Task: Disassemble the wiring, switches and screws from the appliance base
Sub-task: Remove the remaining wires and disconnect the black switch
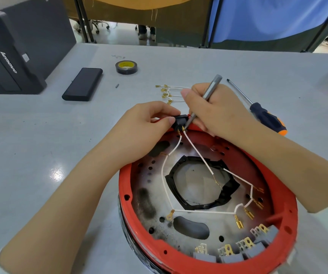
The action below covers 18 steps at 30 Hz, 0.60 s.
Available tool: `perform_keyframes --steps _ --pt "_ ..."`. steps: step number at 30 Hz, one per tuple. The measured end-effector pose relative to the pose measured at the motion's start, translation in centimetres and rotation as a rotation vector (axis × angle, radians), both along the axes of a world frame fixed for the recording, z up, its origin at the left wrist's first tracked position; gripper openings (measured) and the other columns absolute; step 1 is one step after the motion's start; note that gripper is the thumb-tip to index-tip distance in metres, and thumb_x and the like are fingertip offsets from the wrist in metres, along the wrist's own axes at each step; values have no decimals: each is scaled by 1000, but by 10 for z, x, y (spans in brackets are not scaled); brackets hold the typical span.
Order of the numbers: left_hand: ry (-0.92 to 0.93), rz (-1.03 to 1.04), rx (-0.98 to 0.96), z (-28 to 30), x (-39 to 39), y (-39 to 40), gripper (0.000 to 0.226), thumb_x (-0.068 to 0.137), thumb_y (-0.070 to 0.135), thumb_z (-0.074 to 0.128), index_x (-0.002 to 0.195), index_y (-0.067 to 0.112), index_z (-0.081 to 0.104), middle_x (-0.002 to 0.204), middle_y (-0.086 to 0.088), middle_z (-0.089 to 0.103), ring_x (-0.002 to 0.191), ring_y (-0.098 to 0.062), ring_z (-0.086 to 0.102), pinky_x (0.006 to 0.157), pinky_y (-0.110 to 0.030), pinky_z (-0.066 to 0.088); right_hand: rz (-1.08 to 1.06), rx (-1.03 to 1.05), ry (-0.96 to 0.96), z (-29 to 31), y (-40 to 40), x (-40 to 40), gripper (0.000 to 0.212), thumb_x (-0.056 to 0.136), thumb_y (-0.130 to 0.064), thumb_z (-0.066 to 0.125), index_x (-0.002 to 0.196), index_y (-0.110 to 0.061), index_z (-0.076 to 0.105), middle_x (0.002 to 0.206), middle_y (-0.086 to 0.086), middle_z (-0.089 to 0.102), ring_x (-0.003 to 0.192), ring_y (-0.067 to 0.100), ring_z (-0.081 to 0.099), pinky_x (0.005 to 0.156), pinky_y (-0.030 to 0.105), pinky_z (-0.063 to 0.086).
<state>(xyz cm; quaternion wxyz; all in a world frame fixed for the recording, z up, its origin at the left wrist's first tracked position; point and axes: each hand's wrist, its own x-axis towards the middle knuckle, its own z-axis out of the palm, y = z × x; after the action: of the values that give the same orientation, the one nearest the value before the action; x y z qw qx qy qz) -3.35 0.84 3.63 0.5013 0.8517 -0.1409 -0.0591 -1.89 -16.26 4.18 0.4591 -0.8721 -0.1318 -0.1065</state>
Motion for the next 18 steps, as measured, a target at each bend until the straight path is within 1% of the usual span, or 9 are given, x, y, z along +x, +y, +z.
perform_keyframes --steps 1,2,5,7,10,13,15,18 --pt "-1 2 6 0 0 0 18 94 25 55 101 36 68 92 18 70 82 4 63 70 -19 44 -6 45 2 0 -1 0 43 98 -30 48 62 -8 40 38 0 41 29 8 35 35 15 29" --pt "-2 3 9 0 0 0 18 94 25 55 101 36 68 93 18 69 84 3 64 72 -20 45 -7 75 -2 0 -2 -1 44 98 -30 49 62 -6 40 38 2 42 28 8 35 34 15 28" --pt "-6 2 9 0 0 1 18 94 25 55 100 37 68 94 19 69 90 0 64 88 -26 49 16 66 -14 -1 -3 -3 45 98 -34 49 62 -9 40 39 1 46 28 11 37 35 15 30" --pt "-8 3 9 1 0 1 19 94 25 55 100 37 68 93 19 69 90 1 64 91 -27 49 22 40 -15 -1 -3 -5 45 98 -36 49 63 -9 41 39 1 48 29 12 39 36 15 31" --pt "-12 1 17 1 -1 1 19 94 25 54 102 36 68 94 18 70 91 0 64 92 -28 49 28 -10 -22 -2 -2 -7 45 97 -36 49 64 -8 42 40 1 51 31 10 42 38 14 34" --pt "-12 4 19 1 -1 1 19 94 25 54 103 36 67 93 17 70 89 2 65 87 -23 49 48 -78 -11 -2 0 -8 44 97 -38 49 61 -16 39 40 -2 51 30 12 44 38 17 36" --pt "-10 3 22 2 -2 1 19 95 25 54 103 36 67 93 17 70 89 2 64 86 -21 48 51 -79 -3 -1 0 -7 44 97 -37 48 59 -18 38 38 -2 49 29 11 43 37 18 36" --pt "-5 6 22 2 -2 1 19 95 25 54 103 36 68 93 17 70 91 0 64 90 -24 48 36 -20 -3 0 -1 -6 45 98 -33 48 60 -12 39 35 -2 44 28 10 39 37 22 36"
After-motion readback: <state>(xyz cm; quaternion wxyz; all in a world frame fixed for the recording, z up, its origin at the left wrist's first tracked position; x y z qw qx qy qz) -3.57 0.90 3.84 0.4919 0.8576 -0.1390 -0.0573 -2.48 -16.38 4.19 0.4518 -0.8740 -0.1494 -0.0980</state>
